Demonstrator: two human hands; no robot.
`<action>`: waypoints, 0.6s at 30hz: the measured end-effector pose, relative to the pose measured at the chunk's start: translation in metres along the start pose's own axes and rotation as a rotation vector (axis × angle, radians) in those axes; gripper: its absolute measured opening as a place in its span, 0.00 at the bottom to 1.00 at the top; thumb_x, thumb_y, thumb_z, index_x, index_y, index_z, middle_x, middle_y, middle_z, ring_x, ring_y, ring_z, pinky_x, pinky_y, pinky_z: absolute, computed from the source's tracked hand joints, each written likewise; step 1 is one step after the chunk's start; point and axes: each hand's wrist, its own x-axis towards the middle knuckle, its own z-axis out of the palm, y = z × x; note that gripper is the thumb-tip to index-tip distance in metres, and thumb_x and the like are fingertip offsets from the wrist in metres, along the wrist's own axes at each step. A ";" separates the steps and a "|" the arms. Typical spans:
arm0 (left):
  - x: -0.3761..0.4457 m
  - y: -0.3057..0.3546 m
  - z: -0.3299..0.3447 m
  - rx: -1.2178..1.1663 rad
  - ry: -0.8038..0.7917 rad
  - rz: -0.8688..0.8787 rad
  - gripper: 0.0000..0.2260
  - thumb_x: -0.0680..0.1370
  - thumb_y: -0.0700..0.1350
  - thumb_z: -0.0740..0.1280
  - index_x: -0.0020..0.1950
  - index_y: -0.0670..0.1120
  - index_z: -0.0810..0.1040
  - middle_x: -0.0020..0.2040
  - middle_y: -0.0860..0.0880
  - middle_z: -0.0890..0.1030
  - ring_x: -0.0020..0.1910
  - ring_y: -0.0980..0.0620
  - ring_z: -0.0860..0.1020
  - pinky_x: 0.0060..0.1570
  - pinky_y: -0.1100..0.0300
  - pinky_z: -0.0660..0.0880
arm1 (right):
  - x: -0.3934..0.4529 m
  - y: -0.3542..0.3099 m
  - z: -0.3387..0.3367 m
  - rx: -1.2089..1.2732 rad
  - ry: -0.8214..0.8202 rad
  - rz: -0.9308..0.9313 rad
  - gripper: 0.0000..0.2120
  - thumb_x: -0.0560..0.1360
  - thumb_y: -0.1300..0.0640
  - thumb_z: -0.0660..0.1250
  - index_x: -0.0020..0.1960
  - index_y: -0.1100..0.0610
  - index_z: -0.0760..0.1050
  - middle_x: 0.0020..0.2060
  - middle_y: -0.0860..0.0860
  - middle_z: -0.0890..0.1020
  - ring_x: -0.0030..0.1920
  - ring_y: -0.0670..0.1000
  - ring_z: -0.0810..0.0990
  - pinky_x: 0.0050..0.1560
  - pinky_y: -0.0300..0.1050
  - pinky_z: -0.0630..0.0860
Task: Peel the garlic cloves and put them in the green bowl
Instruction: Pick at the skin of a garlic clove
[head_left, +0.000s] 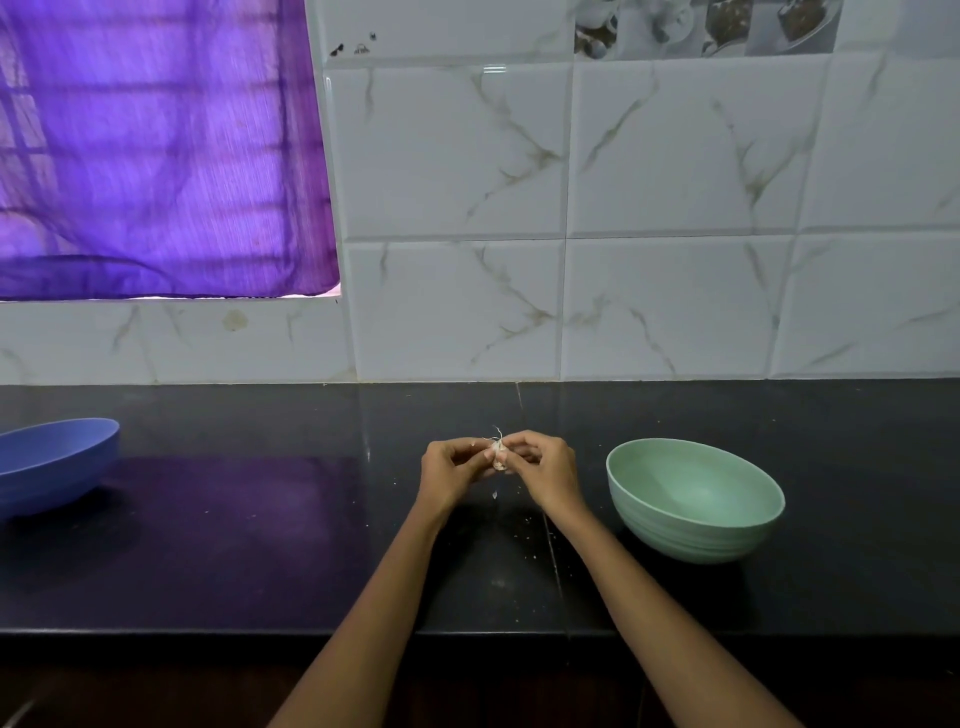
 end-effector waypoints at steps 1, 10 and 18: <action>0.001 0.000 0.000 0.023 0.020 0.021 0.07 0.74 0.32 0.67 0.51 0.34 0.81 0.40 0.44 0.83 0.39 0.52 0.82 0.41 0.65 0.79 | 0.000 0.000 0.000 0.006 -0.008 0.005 0.04 0.70 0.65 0.71 0.45 0.61 0.81 0.38 0.57 0.84 0.36 0.49 0.82 0.39 0.35 0.79; -0.002 -0.001 0.004 0.035 0.029 0.060 0.03 0.74 0.35 0.69 0.43 0.41 0.81 0.38 0.45 0.83 0.36 0.53 0.82 0.40 0.64 0.80 | -0.001 -0.001 0.000 0.207 -0.041 0.141 0.07 0.71 0.68 0.69 0.42 0.56 0.79 0.36 0.53 0.81 0.38 0.49 0.80 0.38 0.35 0.77; -0.003 -0.003 0.007 0.070 0.014 0.050 0.04 0.76 0.38 0.67 0.47 0.38 0.80 0.39 0.44 0.82 0.36 0.56 0.82 0.41 0.65 0.79 | -0.002 -0.001 0.001 0.233 -0.001 0.170 0.04 0.70 0.69 0.70 0.44 0.64 0.79 0.36 0.57 0.82 0.35 0.49 0.80 0.36 0.34 0.78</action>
